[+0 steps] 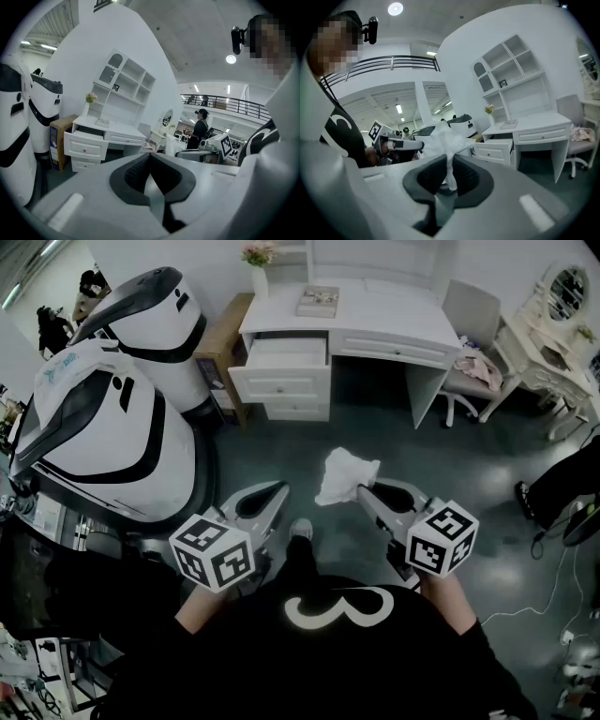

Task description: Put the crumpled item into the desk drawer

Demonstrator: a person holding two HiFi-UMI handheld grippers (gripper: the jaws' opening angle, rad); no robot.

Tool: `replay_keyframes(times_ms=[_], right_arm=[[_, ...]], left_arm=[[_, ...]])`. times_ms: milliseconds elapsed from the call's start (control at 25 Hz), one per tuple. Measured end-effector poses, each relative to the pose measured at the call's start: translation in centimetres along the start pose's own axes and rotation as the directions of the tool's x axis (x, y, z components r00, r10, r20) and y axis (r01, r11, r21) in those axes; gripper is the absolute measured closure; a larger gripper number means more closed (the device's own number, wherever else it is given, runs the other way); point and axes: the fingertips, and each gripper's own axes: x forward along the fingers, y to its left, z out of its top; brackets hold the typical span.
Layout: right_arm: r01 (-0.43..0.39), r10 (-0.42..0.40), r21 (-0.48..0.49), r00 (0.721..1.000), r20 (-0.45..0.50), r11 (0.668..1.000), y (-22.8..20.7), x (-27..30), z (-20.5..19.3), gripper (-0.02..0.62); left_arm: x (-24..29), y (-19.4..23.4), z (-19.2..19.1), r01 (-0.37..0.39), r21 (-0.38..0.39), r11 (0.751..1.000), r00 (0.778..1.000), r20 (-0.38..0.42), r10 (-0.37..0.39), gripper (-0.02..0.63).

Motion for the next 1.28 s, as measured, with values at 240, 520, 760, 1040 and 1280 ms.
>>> replay_keyframes(times_ms=[240, 520, 760, 1040, 1280], right_arm=[[0.004, -0.004, -0.022, 1.000, -0.006, 1.000, -0.6, 0.7, 0.6, 0.555], [0.001, -0.002, -0.032, 1.000, -0.030, 0.999, -2.6, 4.0, 1.7, 0.555], [0.022, -0.021, 0.011, 0.999, -0.041, 1.000, -6.4, 8.9, 2.7, 0.557], [0.037, -0.032, 0.060, 0.996, -0.080, 0.997, -12.2, 15.0, 4.1, 0.557], [0.037, -0.027, 0.083, 0.993, -0.119, 0.996, -16.6, 21.0, 6.1, 0.557]], left_arm=[[0.7, 0.5, 0.4, 0.009, 0.005, 1.000, 1.000, 0.007, -0.009, 0.597], [2.3, 4.1, 1.5, 0.006, -0.024, 1.000, 1.000, 0.021, -0.006, 0.597], [5.2, 9.7, 2.8, 0.001, -0.048, 0.999, 1.000, 0.005, 0.000, 0.597], [11.0, 16.6, 5.4, 0.005, -0.080, 0.997, 0.999, -0.044, -0.008, 0.597], [15.6, 22.8, 8.2, 0.015, -0.093, 0.996, 0.996, -0.086, -0.023, 0.596]])
